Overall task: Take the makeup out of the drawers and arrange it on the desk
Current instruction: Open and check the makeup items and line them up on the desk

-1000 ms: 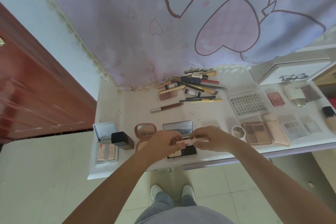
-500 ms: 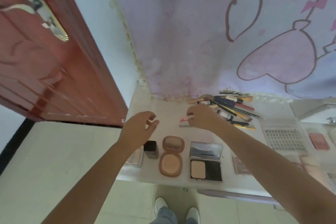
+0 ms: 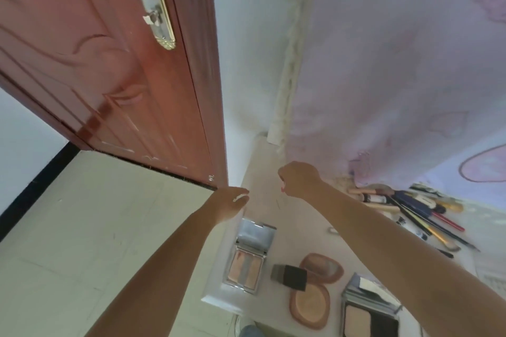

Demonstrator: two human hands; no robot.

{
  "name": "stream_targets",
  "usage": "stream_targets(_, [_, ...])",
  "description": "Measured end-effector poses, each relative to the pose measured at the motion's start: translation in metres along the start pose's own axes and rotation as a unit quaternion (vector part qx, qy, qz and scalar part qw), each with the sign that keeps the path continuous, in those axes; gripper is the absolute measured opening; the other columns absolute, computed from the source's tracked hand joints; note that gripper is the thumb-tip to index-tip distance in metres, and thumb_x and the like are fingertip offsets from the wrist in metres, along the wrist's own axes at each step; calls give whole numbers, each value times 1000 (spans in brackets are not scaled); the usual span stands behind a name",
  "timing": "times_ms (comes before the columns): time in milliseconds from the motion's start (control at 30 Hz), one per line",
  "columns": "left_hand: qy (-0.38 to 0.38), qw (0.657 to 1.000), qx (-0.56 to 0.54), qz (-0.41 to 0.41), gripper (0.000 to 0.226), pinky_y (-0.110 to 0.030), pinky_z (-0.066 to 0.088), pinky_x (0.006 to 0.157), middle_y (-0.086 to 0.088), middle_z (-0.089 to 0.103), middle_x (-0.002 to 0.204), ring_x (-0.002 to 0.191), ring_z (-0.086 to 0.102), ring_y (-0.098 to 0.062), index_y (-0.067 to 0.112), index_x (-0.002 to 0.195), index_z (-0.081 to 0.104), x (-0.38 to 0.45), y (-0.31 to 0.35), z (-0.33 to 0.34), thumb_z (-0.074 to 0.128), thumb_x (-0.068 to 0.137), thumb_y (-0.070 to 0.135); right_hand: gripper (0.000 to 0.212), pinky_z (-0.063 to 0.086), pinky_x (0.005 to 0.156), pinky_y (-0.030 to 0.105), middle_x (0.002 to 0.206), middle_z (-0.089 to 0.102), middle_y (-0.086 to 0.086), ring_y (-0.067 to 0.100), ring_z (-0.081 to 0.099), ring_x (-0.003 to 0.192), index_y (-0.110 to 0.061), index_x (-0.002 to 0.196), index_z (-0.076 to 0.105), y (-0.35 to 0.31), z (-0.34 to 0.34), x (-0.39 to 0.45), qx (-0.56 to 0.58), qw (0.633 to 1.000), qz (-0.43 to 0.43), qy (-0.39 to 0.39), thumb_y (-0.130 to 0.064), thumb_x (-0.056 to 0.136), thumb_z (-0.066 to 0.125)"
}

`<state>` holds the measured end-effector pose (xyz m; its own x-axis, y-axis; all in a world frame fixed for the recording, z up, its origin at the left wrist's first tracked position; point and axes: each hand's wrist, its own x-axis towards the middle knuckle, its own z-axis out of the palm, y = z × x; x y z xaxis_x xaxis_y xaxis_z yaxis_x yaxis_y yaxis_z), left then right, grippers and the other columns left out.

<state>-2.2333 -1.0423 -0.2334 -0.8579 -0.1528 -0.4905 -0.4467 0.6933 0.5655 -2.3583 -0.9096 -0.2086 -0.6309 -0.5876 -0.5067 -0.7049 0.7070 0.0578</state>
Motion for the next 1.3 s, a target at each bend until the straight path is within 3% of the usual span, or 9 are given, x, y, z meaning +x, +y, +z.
stream_targets(200, [-11, 998, 36, 42, 37, -20, 20, 111, 4, 36, 148, 137, 32, -11, 16, 135, 45, 29, -14, 9, 36, 99, 17, 22, 41, 74, 26, 116, 56, 8, 25, 57, 107, -11, 111, 56, -9, -4, 20, -23, 1000, -2, -12, -12, 90, 50])
stream_targets(533, [-48, 967, 222, 115, 50, -25, 16, 115, -3, 1, 157, 146, 4, -16, 7, 146, 14, 33, -20, 21, 29, 100, 19, 23, 38, 68, 25, 114, 58, 8, 24, 60, 101, -9, 108, 59, -6, 2, 18, -36, 999, 14, -34, -6, 87, 50])
stream_targets(667, [-53, 963, 237, 114, 51, -23, 13, 115, -3, -1, 157, 146, 1, -16, 7, 147, 10, 31, -16, 20, 28, 100, 17, 23, 39, 68, 26, 114, 58, 9, 25, 59, 102, -8, 110, 58, -9, -1, 15, -41, 999, 7, -30, -7, 88, 50])
stream_targets(1000, [-59, 966, 233, 100, 50, -30, 26, 114, 0, 1, 157, 145, 5, -13, 7, 145, 17, 13, -9, 15, 32, 98, 10, 22, 38, 70, 26, 116, 56, 10, 25, 57, 99, -5, 108, 58, -7, -11, 14, -18, 999, -9, -41, -7, 88, 51])
stream_targets(1167, [-54, 967, 228, 101, 50, -33, 31, 112, 2, 1, 157, 145, 7, -11, 7, 146, 17, 7, -12, 13, 30, 98, 7, 25, 41, 71, 27, 96, 50, 7, 26, 58, 105, -6, 108, 59, -19, -15, 15, -44, 998, -2, -37, -5, 85, 49])
stream_targets(1300, [-48, 967, 226, 106, 48, -34, 33, 110, 3, 2, 157, 144, 8, -9, 7, 145, 19, 5, -13, 12, 29, 98, 9, 25, 45, 80, 29, 117, 56, 8, 26, 56, 109, -8, 111, 58, -21, -12, 15, -60, 998, -3, -30, -8, 87, 50])
